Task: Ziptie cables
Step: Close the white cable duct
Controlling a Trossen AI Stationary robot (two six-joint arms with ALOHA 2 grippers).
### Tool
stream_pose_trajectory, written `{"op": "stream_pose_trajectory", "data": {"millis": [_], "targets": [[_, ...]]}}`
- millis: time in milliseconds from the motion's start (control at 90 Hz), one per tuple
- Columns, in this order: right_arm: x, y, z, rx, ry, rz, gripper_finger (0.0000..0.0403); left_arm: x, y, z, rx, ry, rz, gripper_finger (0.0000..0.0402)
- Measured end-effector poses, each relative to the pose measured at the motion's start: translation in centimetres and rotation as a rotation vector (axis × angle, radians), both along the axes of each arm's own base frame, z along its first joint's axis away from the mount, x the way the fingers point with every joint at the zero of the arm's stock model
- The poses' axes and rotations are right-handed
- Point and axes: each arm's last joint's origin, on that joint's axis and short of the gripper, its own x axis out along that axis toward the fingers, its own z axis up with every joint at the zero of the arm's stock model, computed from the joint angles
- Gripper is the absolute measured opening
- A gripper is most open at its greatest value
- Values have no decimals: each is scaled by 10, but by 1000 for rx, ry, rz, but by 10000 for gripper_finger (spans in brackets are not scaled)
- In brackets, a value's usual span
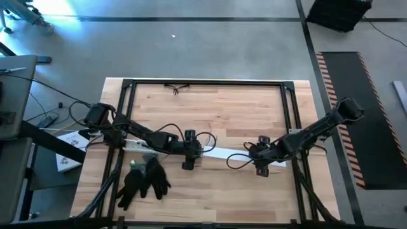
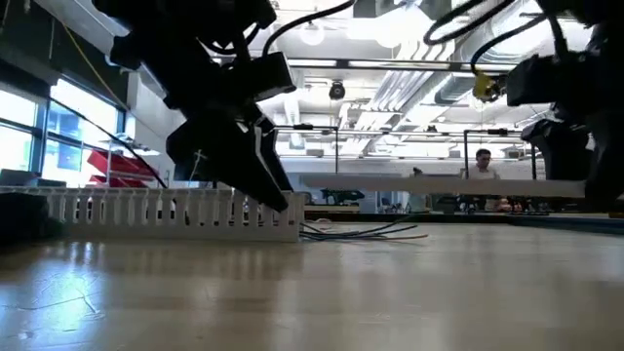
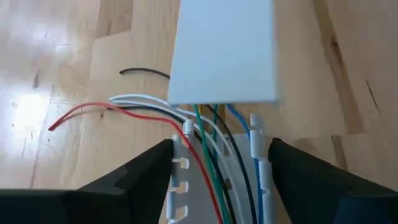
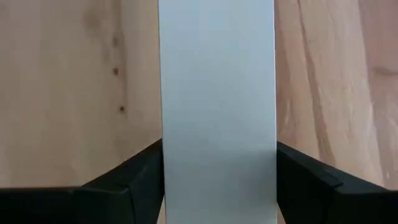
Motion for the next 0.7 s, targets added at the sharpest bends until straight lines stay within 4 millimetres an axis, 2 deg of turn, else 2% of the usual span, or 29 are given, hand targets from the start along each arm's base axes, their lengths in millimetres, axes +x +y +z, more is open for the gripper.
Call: {"op": "stream_pose_trajectory", "data": {"millis": [433,700], "targets": [[7,-7,-2,26,2,17,232,-1,0,0,-14,5,7,213],[14,-6,-13,-22,73,75,232,-1,0,0,-16,7,5,213]]}}
